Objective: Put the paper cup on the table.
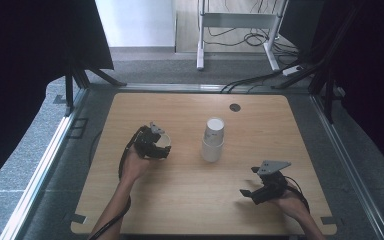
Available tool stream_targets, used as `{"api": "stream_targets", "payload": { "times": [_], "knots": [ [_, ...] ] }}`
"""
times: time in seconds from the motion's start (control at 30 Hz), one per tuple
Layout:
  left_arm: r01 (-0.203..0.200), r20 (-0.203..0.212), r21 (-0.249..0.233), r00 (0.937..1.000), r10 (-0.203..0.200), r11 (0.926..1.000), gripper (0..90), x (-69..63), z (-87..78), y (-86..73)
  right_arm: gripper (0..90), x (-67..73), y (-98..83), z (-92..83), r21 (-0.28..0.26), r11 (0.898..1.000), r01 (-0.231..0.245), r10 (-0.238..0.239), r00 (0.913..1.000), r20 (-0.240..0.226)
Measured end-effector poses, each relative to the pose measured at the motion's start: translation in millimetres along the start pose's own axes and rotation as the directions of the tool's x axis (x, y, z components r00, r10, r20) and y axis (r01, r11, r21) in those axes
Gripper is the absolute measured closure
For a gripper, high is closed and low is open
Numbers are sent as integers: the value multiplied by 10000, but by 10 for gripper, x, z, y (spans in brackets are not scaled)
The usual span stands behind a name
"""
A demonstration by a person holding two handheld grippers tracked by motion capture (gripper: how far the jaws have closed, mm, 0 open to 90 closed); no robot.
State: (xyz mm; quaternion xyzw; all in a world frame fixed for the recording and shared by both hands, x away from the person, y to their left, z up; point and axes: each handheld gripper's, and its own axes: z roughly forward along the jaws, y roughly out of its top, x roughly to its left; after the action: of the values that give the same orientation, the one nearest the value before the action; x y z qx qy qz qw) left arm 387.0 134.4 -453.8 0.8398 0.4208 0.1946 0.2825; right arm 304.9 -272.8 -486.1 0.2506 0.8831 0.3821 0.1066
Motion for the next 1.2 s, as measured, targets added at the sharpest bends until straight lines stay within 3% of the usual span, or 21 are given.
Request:
{"api": "stream_targets", "payload": {
  "times": [0.3, 0.67, 1.0, 1.2],
  "knots": [
    [94, 46, 79, 9999, -94, 9999, 220, -8, 19, 3, 56, 5, 0, -1, -8, 10000, -27, 27, 10000, -8],
    [215, 181, 91, 9996, -217, 9997, 95, -8, -5, 28, 57, 7, -2, 13, 56, 10000, 32, -32, 10000, -58],
    [352, 612, -329, 9976, -332, 9988, 21, 18, -106, 24, 62, 10, -9, 26, 97, 9999, 53, -52, 9999, -133],
    [378, 612, -682, 9976, -337, 9970, 0, 13, -184, 30, 62, 14, -11, 31, 105, 9999, 58, -56, 9999, -142]
  ]
}}
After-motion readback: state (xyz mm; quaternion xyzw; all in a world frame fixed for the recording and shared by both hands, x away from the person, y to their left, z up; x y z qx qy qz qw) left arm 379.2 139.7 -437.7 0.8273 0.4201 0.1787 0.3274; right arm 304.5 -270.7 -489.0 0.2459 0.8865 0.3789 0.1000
